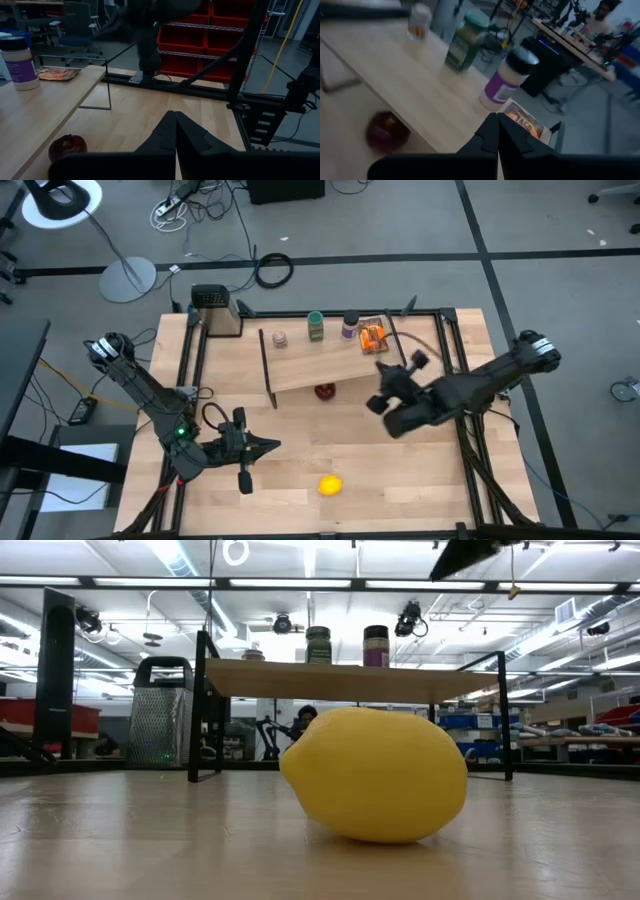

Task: Shelf spices
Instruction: Adjust the shelf

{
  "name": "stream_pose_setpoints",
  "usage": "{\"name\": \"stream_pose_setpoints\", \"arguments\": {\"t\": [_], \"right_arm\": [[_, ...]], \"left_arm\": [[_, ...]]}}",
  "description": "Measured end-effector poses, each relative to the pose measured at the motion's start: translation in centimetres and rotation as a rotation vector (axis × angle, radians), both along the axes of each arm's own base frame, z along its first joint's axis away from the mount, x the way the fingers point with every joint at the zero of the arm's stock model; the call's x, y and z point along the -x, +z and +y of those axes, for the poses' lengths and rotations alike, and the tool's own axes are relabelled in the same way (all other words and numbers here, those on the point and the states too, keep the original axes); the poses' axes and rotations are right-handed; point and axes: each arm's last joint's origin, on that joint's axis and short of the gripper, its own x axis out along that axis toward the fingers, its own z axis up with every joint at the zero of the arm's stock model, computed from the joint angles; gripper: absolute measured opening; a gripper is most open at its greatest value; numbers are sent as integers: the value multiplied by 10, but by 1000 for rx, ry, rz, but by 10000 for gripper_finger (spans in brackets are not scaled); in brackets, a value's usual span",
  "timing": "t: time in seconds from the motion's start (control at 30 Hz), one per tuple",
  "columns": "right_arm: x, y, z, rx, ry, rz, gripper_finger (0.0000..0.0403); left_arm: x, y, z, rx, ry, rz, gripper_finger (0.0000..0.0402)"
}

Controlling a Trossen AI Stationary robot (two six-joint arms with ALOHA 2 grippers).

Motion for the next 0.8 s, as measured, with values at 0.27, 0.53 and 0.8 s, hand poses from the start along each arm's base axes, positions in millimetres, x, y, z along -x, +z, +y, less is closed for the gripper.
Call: {"name": "stream_pose_setpoints", "arguments": {"t": [0.27,0.53,0.8], "right_arm": [[75,13,4,-99,-25,-209,4],[111,-23,-3,-158,-67,-216,65],[120,-49,-10,-151,-102,-170,156]], "left_arm": [[0,0,-1,6,-33,4,4],[0,0,-1,6,-33,3,4],[0,0,-1,6,-32,4,4]]}}
